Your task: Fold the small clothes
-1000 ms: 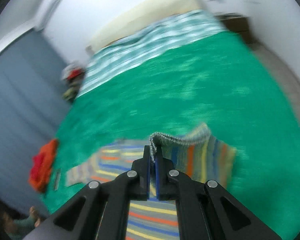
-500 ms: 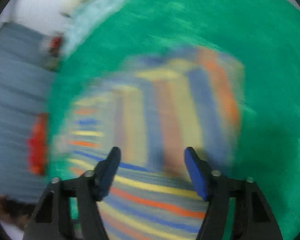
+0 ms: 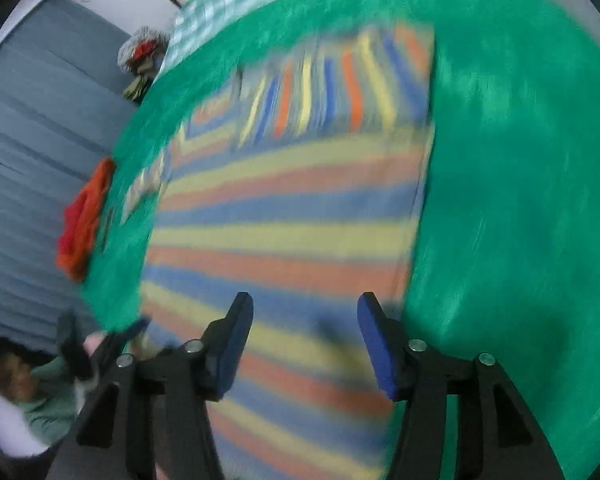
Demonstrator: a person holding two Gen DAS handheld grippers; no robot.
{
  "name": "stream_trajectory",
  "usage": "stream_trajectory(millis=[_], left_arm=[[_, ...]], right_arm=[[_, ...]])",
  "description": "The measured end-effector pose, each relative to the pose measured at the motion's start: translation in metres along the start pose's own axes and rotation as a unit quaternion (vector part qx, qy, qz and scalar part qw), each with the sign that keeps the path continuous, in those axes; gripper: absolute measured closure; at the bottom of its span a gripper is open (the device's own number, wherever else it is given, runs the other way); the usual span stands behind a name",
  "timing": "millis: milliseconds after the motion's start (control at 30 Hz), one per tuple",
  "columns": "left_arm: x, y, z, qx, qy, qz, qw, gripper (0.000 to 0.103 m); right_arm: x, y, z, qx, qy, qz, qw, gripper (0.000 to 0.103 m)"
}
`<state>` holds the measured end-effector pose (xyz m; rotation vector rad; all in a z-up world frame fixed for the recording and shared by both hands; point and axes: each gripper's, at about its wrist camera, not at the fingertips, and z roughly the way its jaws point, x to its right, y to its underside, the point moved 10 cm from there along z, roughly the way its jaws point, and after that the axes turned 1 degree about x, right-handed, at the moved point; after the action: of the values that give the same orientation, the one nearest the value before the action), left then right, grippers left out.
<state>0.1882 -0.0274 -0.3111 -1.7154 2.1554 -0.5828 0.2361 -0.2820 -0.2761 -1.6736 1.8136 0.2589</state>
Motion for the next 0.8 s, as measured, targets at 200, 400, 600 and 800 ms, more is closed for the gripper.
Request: stream_trajectory(millis=[200,400,600,800], left_arm=[[-0.002,0.005,-0.003,-0.005,0.001,0.003,1.0,0.001],[0.002,0.006,-0.004,-0.016,-0.005,0.009,0.9998,0.0],[0.0,-0.001,-0.028,-0.01,0.011,0.007,0.9999,0.001],[-0.014,-0.038,-0.09,0.033,0.096,-0.074,0.992,0.001]], right_arm=[[0.026,0.043,-0.018,0.074,0.114,-0.011,0.991,0.05],[-0.008,0.033,-0.058,0.19,0.121,-0.055,0.973,0.04],[-0.02,0.036,-0.059,0.197,0.125,-0.07,0.97,0.04],[-0.014,0.036,-0.073,0.208,0.124,-0.06,0.968,0.04]])
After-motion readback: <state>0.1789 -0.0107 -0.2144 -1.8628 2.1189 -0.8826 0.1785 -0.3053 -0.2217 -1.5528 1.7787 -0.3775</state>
